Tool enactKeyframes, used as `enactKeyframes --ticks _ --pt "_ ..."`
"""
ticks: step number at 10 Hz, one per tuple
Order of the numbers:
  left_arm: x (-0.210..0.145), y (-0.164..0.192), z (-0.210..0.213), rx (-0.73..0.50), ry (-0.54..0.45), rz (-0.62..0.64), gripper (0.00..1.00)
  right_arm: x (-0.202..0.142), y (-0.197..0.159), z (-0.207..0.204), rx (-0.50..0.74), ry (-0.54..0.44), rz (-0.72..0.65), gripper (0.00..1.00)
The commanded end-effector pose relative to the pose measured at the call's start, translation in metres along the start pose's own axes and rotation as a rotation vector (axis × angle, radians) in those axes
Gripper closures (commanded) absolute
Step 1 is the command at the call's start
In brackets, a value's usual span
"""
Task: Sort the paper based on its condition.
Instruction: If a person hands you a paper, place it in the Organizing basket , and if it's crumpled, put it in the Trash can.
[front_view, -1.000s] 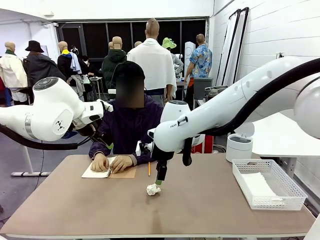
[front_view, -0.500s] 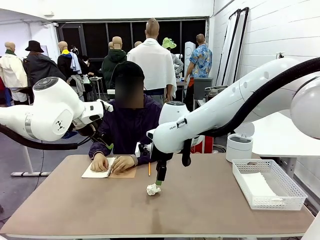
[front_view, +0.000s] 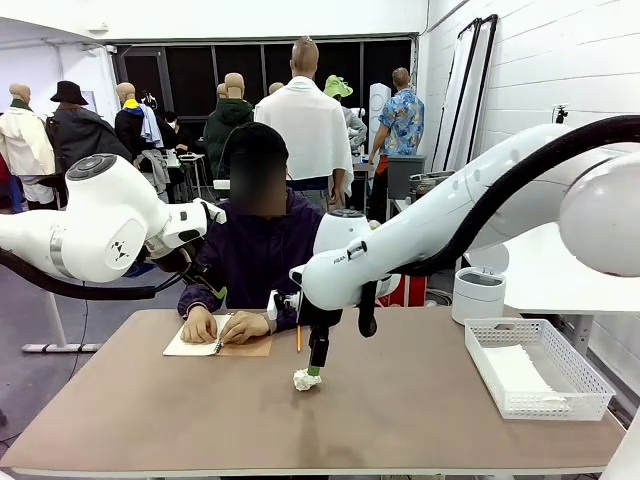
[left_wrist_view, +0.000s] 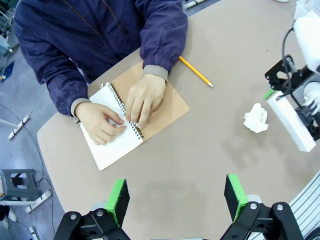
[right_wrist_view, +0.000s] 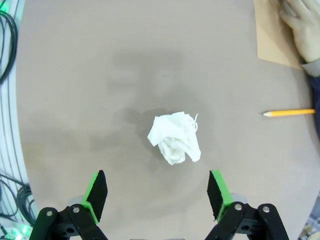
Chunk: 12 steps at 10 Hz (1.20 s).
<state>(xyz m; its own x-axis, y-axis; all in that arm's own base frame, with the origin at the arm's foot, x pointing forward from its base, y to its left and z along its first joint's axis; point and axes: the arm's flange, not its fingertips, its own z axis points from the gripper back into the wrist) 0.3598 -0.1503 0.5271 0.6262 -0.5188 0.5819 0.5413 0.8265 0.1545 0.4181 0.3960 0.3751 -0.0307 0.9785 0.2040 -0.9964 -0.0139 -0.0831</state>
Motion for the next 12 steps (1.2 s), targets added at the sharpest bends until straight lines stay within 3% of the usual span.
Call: enactKeyframes --ticks 1,12 --pt "-0.001 0.001 0.0 -0.006 0.004 0.005 0.0 0.008 -0.014 -0.013 0.002 0.011 0.018 0.0" --pt "-0.001 0.001 0.0 -0.006 0.004 0.005 0.0 0.016 -0.038 -0.066 0.109 0.08 -0.022 0.0"
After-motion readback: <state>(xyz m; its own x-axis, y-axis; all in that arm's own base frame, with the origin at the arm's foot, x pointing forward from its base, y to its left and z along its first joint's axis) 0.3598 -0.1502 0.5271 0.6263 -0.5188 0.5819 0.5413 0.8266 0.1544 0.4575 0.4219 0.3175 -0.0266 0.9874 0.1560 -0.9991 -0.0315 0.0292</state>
